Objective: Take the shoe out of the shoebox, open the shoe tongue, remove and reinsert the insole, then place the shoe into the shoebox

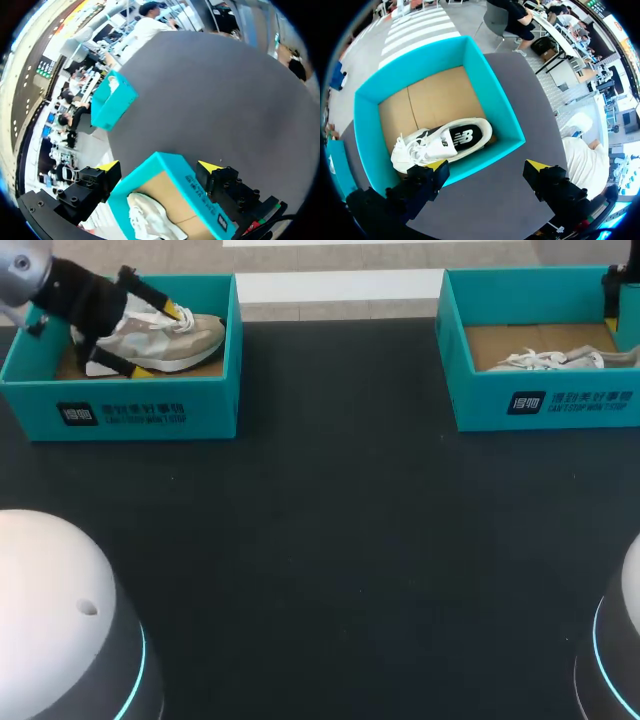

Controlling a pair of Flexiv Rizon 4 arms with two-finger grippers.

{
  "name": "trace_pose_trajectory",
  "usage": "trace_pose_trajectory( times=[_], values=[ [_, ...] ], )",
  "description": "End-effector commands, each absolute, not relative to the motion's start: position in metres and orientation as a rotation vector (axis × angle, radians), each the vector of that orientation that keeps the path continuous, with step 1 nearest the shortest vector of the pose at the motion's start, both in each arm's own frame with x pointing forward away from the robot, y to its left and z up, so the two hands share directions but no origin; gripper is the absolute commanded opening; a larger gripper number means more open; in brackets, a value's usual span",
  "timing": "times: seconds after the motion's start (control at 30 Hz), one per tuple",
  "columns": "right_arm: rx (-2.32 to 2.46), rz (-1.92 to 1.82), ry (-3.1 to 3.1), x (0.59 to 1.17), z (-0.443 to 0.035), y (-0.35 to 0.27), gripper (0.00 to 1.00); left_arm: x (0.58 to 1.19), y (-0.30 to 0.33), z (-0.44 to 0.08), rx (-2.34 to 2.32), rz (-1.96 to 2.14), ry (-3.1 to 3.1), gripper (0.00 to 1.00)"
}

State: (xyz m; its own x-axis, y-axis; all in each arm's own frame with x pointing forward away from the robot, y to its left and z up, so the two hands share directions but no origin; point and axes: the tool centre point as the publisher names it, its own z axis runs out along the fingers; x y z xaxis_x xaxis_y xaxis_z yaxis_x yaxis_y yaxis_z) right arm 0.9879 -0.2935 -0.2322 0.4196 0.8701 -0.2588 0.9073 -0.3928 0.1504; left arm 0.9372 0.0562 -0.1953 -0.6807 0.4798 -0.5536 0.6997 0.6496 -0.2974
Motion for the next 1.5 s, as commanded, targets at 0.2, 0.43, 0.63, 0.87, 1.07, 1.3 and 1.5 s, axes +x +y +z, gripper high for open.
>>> trace_pose_trajectory(
  times=[0.2, 0.43, 0.63, 0.87, 1.07, 1.3, 1.5],
  values=[
    [2.411, -0.199, 1.548, 0.988, -0.232, -0.294, 1.00, 0.939, 0.053, -0.190, 1.417, -0.247, 2.476, 1.00],
    [2.411, -0.199, 1.548, 0.988, -0.232, -0.294, 1.00, 0.972, 0.065, -0.197, 1.539, -0.133, 2.334, 1.00],
    [2.411, -0.199, 1.548, 0.988, -0.232, -0.294, 1.00, 1.016, 0.095, -0.199, 1.812, -0.134, 2.041, 1.00],
    [2.411, -0.199, 1.548, 0.988, -0.232, -0.294, 1.00, 1.064, 0.129, -0.199, 2.009, 0.030, 1.857, 1.00],
    [2.411, -0.199, 1.548, 0.988, -0.232, -0.294, 1.00, 1.091, 0.162, -0.204, 2.133, 0.277, 1.696, 1.00],
    [2.411, -0.199, 1.548, 0.988, -0.232, -0.294, 1.00, 1.096, 0.167, -0.209, 2.125, 0.378, 1.731, 1.00],
    [2.411, -0.199, 1.548, 0.988, -0.232, -0.294, 1.00, 1.096, 0.167, -0.209, 2.125, 0.378, 1.731, 1.00]
  ],
)
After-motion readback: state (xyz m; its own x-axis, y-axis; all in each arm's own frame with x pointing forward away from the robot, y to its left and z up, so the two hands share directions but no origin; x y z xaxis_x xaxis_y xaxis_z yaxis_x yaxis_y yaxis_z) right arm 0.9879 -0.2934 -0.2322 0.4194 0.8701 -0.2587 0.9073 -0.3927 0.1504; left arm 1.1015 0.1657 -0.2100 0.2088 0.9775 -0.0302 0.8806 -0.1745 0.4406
